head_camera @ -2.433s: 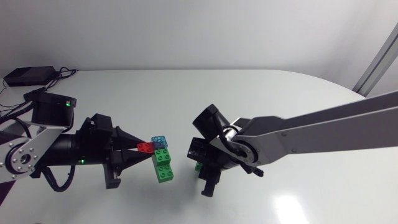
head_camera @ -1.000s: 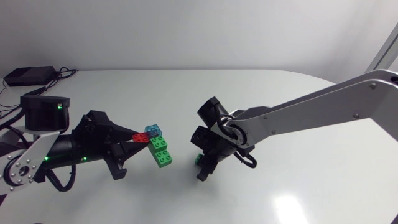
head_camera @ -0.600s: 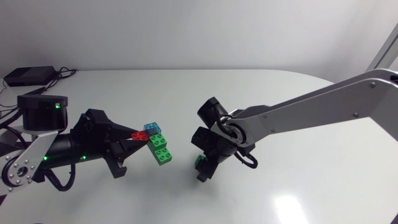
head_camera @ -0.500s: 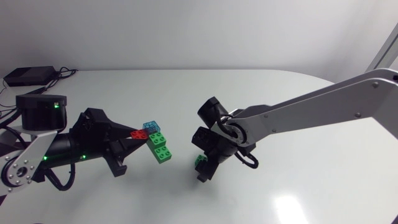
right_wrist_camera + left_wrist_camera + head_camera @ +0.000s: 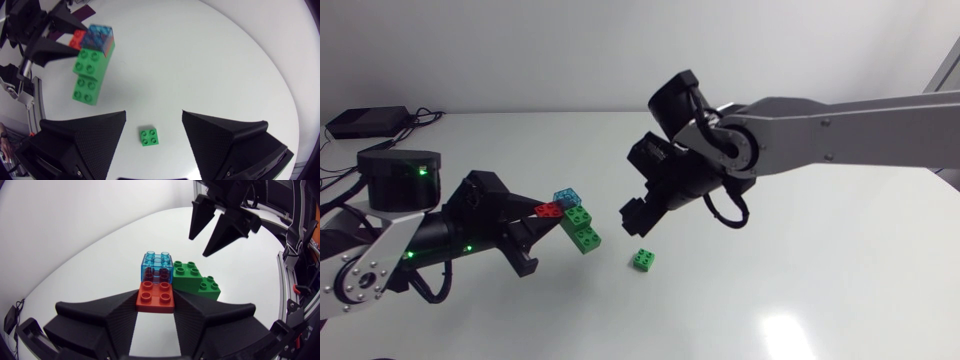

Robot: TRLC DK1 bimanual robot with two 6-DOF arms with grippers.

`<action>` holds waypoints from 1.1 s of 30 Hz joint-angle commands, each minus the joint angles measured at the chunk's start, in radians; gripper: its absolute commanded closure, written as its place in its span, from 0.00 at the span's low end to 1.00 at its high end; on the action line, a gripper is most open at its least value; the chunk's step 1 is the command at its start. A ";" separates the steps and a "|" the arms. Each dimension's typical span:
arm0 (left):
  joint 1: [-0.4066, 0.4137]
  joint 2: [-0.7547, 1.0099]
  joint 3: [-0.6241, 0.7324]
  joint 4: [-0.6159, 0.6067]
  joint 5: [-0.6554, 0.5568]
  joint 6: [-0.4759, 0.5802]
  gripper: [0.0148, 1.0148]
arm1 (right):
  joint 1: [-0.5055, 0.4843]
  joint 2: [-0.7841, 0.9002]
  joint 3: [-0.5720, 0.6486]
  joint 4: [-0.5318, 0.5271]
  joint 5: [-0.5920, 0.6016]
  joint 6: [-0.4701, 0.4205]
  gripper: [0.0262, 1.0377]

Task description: Separate the duplo bricks

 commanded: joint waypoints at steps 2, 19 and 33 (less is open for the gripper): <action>-0.032 0.045 0.005 0.036 -0.038 -0.036 0.62 | 0.000 -0.009 0.077 -0.057 -0.043 0.071 0.22; -0.112 0.139 0.112 0.082 -0.161 -0.115 0.62 | 0.044 0.111 0.215 -0.132 -0.115 0.123 0.22; -0.137 0.186 0.137 0.102 -0.169 -0.135 0.62 | 0.046 0.146 0.231 -0.112 -0.158 0.139 0.28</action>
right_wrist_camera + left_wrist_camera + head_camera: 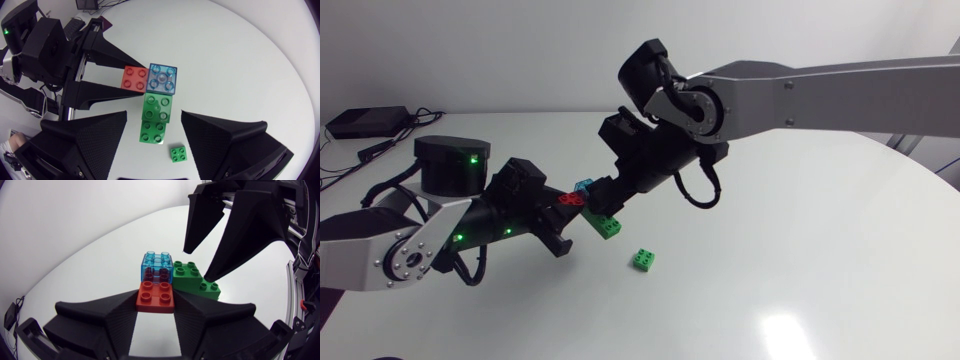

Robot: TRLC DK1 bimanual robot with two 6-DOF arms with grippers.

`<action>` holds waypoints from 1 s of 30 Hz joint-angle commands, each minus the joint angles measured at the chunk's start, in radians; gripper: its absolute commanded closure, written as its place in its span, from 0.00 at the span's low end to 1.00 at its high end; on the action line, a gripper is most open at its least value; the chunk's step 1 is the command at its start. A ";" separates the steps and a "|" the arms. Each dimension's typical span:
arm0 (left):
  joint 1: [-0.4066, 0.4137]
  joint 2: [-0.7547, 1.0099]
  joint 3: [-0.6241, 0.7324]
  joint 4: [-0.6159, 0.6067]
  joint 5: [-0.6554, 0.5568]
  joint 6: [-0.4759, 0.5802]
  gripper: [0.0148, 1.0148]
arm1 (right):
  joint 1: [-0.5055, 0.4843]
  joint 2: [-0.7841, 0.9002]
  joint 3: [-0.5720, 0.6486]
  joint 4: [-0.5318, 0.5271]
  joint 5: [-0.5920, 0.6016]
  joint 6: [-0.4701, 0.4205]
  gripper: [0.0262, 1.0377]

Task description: Separate the duplo bricks

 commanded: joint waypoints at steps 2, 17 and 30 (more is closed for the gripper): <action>-0.006 0.014 0.035 0.026 -0.003 -0.033 0.62 | 0.009 0.043 0.012 0.005 -0.013 0.027 0.28; -0.012 0.010 0.035 0.028 -0.003 -0.040 0.62 | 0.009 0.052 -0.001 0.029 -0.036 0.027 0.38; -0.012 -0.006 0.027 0.028 -0.003 -0.050 0.61 | 0.012 0.052 -0.020 0.049 -0.052 0.027 0.65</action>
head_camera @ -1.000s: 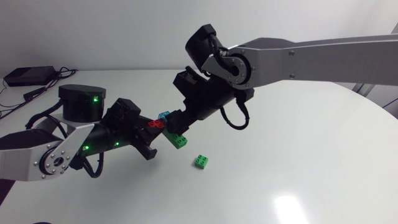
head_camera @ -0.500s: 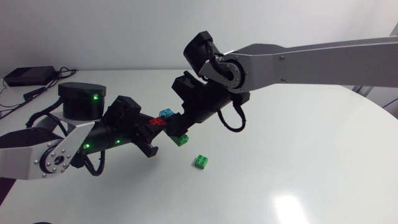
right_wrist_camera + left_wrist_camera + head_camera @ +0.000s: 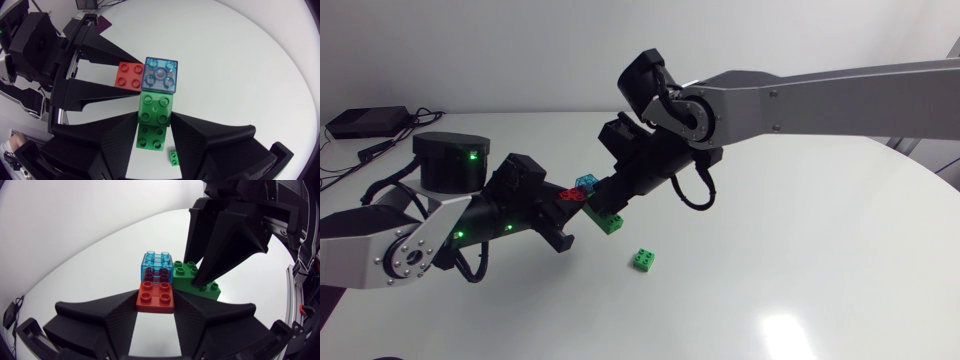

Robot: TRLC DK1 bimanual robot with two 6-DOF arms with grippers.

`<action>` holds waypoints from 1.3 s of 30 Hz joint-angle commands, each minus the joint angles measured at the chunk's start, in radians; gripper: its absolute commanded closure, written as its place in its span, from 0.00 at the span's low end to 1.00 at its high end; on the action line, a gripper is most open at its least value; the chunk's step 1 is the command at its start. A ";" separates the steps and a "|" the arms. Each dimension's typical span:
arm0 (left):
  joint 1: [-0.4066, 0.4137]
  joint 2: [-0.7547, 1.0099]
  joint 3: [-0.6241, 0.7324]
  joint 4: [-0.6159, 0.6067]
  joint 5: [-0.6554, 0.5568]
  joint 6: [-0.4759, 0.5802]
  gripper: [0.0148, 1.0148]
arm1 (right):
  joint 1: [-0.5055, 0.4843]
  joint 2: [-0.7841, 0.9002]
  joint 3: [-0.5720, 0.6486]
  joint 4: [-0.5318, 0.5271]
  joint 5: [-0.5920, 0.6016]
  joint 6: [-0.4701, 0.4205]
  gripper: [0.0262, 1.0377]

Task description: Separate the duplo bricks

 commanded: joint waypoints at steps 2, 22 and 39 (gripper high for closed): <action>-0.008 -0.011 0.016 0.017 -0.001 -0.034 0.61 | 0.015 0.020 -0.020 0.015 -0.029 0.023 0.65; -0.017 -0.031 -0.018 0.043 0.000 -0.035 0.61 | -0.037 0.022 -0.028 0.018 -0.195 0.058 0.66; -0.029 -0.029 -0.009 0.040 -0.001 -0.039 0.61 | 0.075 0.002 -0.077 0.055 0.060 0.015 0.66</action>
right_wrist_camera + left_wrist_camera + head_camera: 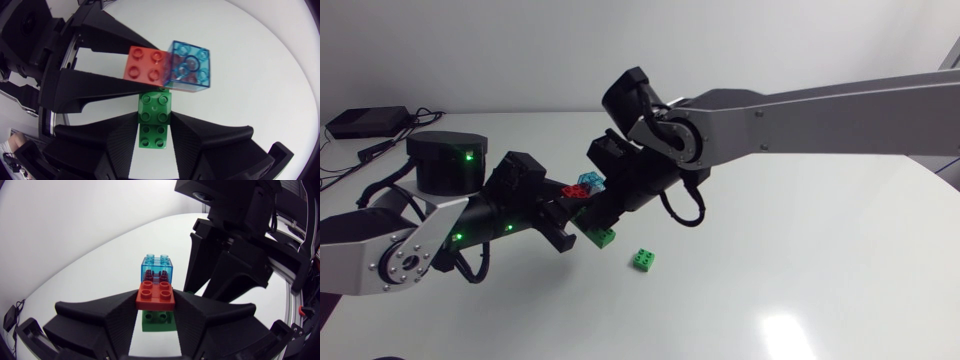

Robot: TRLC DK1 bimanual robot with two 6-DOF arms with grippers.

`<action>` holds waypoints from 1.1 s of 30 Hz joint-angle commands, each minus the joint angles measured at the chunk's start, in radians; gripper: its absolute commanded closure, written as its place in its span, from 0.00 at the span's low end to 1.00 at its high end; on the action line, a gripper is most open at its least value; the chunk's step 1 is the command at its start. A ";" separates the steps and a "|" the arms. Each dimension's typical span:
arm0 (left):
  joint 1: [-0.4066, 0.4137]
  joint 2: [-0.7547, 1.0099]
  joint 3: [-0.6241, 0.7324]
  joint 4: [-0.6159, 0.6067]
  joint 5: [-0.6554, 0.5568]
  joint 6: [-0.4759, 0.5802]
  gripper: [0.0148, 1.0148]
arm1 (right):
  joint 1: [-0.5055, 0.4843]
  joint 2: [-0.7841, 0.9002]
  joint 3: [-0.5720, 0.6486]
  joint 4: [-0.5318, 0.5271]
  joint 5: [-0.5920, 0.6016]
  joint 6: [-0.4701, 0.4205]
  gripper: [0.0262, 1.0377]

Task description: Separate the duplo bricks

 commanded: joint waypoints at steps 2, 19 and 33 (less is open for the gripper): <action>-0.009 -0.004 0.001 0.014 0.005 -0.031 0.61 | 0.016 0.000 -0.029 0.016 0.013 -0.017 0.66; 0.101 -0.044 -0.008 0.013 0.010 0.040 0.61 | -0.046 -0.014 -0.078 0.022 0.079 -0.061 0.66; 0.221 -0.006 -0.102 0.048 0.060 0.159 0.60 | -0.109 0.075 -0.030 0.062 0.146 -0.112 0.66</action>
